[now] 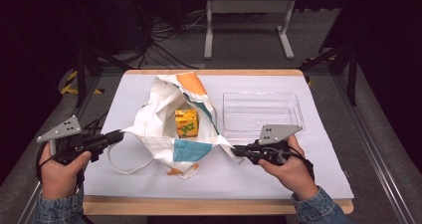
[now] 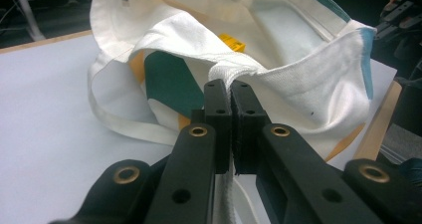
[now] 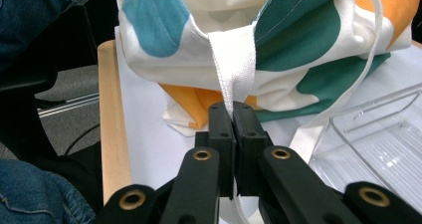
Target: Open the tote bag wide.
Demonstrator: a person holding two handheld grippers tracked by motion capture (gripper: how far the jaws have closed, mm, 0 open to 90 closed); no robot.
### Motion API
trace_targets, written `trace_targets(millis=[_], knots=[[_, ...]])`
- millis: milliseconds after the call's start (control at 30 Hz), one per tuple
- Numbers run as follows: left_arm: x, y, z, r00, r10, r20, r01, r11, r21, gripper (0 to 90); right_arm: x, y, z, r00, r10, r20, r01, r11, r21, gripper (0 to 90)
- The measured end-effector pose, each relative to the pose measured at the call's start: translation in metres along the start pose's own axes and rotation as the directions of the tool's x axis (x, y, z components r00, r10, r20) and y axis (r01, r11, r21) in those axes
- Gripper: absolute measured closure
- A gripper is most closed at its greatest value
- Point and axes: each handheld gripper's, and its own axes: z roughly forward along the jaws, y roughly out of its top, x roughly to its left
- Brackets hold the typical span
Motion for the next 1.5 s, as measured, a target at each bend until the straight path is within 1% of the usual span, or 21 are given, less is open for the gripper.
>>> trace_targets(millis=[133, 167, 233, 367, 433, 533, 667, 700, 833, 900, 967, 1033, 1100, 1167, 1200, 1233, 1267, 1333, 1367, 1467, 1500], knots=[[0.000, 0.000, 0.001, 1.0000, 0.001, 0.003, -0.001, 1.0000, 0.000, 87.9, -0.001, -0.002, -0.005, 1.0000, 0.003, 0.001, -0.003, 1.000, 0.002, 88.3], [0.001, 0.000, 0.001, 0.9998, 0.016, 0.007, -0.016, 0.9998, 0.015, 87.9, -0.001, -0.002, -0.005, 1.0000, 0.004, 0.000, -0.004, 1.000, 0.005, 88.2], [0.002, -0.001, 0.001, 0.9998, 0.020, 0.009, -0.020, 0.9996, 0.019, 87.9, -0.001, -0.003, -0.005, 1.0000, 0.007, -0.002, -0.007, 1.000, 0.010, 88.3], [0.008, -0.007, 0.005, 0.9991, -0.020, 0.037, 0.017, 0.9979, 0.062, 87.9, -0.003, -0.008, -0.001, 0.9996, 0.019, -0.021, -0.018, 0.999, 0.044, 88.3], [0.012, -0.010, 0.008, 0.9986, -0.041, 0.034, 0.038, 0.9955, 0.087, 87.9, -0.004, -0.012, 0.002, 0.9993, 0.027, -0.027, -0.025, 0.998, 0.065, 88.3], [0.015, -0.013, 0.015, 0.9980, -0.062, 0.016, 0.059, 0.9901, 0.128, 87.9, -0.006, -0.017, 0.009, 0.9987, 0.041, -0.029, -0.038, 0.994, 0.101, 88.3], [0.020, -0.017, 0.018, 0.9968, -0.077, 0.022, 0.073, 0.9849, 0.157, 87.9, -0.010, -0.024, 0.017, 0.9969, 0.067, -0.041, -0.061, 0.989, 0.135, 88.3], [0.021, -0.018, 0.019, 0.9963, -0.082, 0.024, 0.077, 0.9827, 0.168, 87.9, -0.010, -0.026, 0.018, 0.9960, 0.076, -0.046, -0.069, 0.987, 0.143, 88.3], [0.023, -0.023, 0.029, 0.9965, -0.082, 0.018, 0.075, 0.9669, 0.244, 87.9, -0.014, -0.034, 0.027, 0.9950, 0.088, -0.048, -0.078, 0.979, 0.190, 88.3], [0.023, -0.024, 0.031, 0.9968, -0.075, 0.027, 0.066, 0.9654, 0.252, 87.8, -0.016, -0.037, 0.030, 0.9939, 0.100, -0.047, -0.088, 0.973, 0.212, 88.2], [0.021, -0.022, 0.029, 0.9969, -0.067, 0.040, 0.056, 0.9712, 0.232, 86.8, -0.017, -0.038, 0.030, 0.9929, 0.108, -0.049, -0.096, 0.972, 0.213, 88.0], [0.019, -0.020, 0.025, 0.9979, -0.052, 0.039, 0.042, 0.9742, 0.222, 81.3, -0.016, -0.036, 0.029, 0.9938, 0.100, -0.049, -0.088, 0.975, 0.204, 87.4], [0.016, -0.017, 0.022, 0.9984, -0.046, 0.033, 0.038, 0.9764, 0.213, 71.4, -0.014, -0.034, 0.028, 0.9931, 0.107, -0.049, -0.095, 0.977, 0.190, 83.4], [0.015, -0.014, 0.019, 0.9982, -0.039, 0.046, 0.030, 0.9830, 0.181, 62.5, -0.013, -0.032, 0.027, 0.9927, 0.107, -0.057, -0.095, 0.980, 0.176, 79.8], [0.014, -0.012, 0.016, 0.9983, -0.047, 0.034, 0.042, 0.9865, 0.158, 53.5, -0.012, -0.031, 0.027, 0.9929, 0.105, -0.056, -0.094, 0.981, 0.171, 77.0], [0.014, -0.012, 0.016, 0.9983, -0.047, 0.034, 0.042, 0.9865, 0.158, 47.5, -0.012, -0.031, 0.027, 0.9929, 0.105, -0.056, -0.094, 0.981, 0.171, 77.0], [0.013, -0.009, 0.013, 0.9988, -0.044, 0.020, 0.041, 0.9881, 0.148, 47.5, -0.011, -0.029, 0.025, 0.9927, 0.107, -0.056, -0.096, 0.982, 0.164, 74.2], [0.011, -0.006, 0.008, 0.9993, -0.037, 0.007, 0.036, 0.9922, 0.119, 41.8, -0.009, -0.025, 0.021, 0.9918, 0.112, -0.060, -0.103, 0.985, 0.140, 67.8], [0.009, -0.003, 0.006, 0.9990, -0.045, 0.002, 0.044, 0.9939, 0.101, 39.6, -0.009, -0.022, 0.019, 0.9915, 0.116, -0.059, -0.108, 0.987, 0.123, 64.4], [0.007, 0.004, 0.009, 0.9986, -0.046, -0.024, 0.048, 0.9970, 0.062, 33.7, -0.008, -0.014, 0.012, 0.9937, 0.107, -0.031, -0.105, 0.991, 0.079, 57.7], [0.006, 0.006, 0.012, 0.9978, -0.056, -0.036, 0.058, 0.9970, 0.051, 32.8, -0.009, -0.010, 0.011, 0.9941, 0.106, -0.024, -0.104, 0.993, 0.060, 56.0]])
